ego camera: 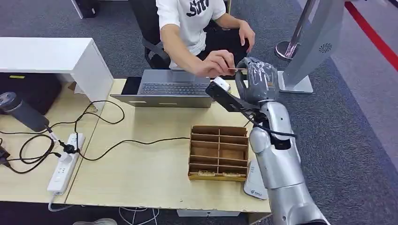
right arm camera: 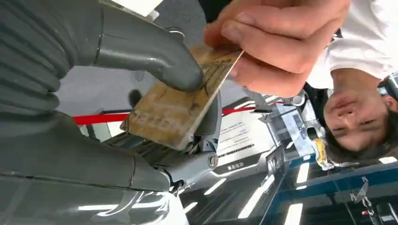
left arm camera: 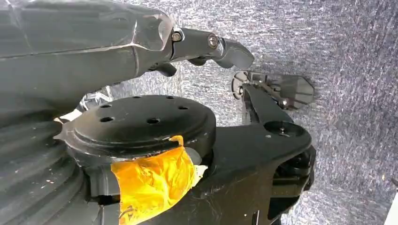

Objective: Pass the card to the sensor for recognition and then transmit it.

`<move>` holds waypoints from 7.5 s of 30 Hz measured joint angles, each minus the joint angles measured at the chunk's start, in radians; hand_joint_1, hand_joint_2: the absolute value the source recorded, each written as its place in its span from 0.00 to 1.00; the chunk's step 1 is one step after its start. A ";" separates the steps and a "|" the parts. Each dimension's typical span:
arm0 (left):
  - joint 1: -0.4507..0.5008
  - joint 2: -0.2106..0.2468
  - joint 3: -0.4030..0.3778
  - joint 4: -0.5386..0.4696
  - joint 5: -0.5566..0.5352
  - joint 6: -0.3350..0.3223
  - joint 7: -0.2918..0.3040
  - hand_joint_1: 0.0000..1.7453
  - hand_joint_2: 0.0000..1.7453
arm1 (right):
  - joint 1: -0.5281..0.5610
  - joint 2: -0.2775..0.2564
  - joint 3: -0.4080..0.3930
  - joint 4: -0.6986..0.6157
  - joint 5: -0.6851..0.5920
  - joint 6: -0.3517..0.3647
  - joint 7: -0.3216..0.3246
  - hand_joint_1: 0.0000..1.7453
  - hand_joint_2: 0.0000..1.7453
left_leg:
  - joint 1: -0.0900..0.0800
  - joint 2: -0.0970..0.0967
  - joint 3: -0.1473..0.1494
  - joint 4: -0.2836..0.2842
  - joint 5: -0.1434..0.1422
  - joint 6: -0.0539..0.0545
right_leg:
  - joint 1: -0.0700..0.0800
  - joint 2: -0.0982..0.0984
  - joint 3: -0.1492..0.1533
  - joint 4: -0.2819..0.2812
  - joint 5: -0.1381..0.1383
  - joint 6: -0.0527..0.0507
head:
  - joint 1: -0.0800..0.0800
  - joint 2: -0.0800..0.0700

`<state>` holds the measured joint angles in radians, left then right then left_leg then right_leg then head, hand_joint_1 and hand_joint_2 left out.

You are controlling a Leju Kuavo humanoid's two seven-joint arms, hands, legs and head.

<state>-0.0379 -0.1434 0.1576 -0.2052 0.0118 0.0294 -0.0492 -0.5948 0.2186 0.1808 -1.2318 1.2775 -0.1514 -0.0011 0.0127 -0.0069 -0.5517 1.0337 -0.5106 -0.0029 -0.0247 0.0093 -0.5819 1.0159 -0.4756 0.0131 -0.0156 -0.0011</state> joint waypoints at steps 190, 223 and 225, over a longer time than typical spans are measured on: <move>0.007 -0.031 0.253 0.001 0.006 -0.019 -0.063 0.00 1.00 | 0.737 -0.163 0.194 -0.323 0.060 -0.300 -0.079 0.00 1.00 | 0.001 0.001 -0.003 -0.001 -0.001 -0.003 | 0.001 0.000 -0.004 0.000 0.000 -0.002 | 0.000 0.000; 0.006 -0.031 0.261 0.001 -0.010 -0.031 -0.063 0.00 1.00 | 0.729 -0.144 0.172 -0.140 0.075 -0.438 -0.154 0.00 1.00 | 0.001 0.001 -0.003 -0.001 -0.001 -0.003 | 0.001 0.000 -0.004 0.000 0.000 -0.002 | 0.000 0.000; 0.006 -0.031 0.261 0.001 -0.011 -0.031 -0.063 0.00 1.00 | 0.724 -0.141 0.170 -0.125 0.075 -0.439 -0.154 0.00 1.00 | 0.001 0.001 -0.003 -0.001 -0.001 -0.003 | 0.001 0.000 -0.004 0.000 0.000 -0.002 | 0.000 0.000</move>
<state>-0.0315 -0.1747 0.4185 -0.2045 0.0008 -0.0015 -0.1118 0.1295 0.0774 0.3510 -1.3566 1.3527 -0.5901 -0.1553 0.0136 -0.0062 -0.5547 1.0326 -0.5116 -0.0062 -0.0238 0.0095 -0.5862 1.0157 -0.4756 0.0110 -0.0156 -0.0011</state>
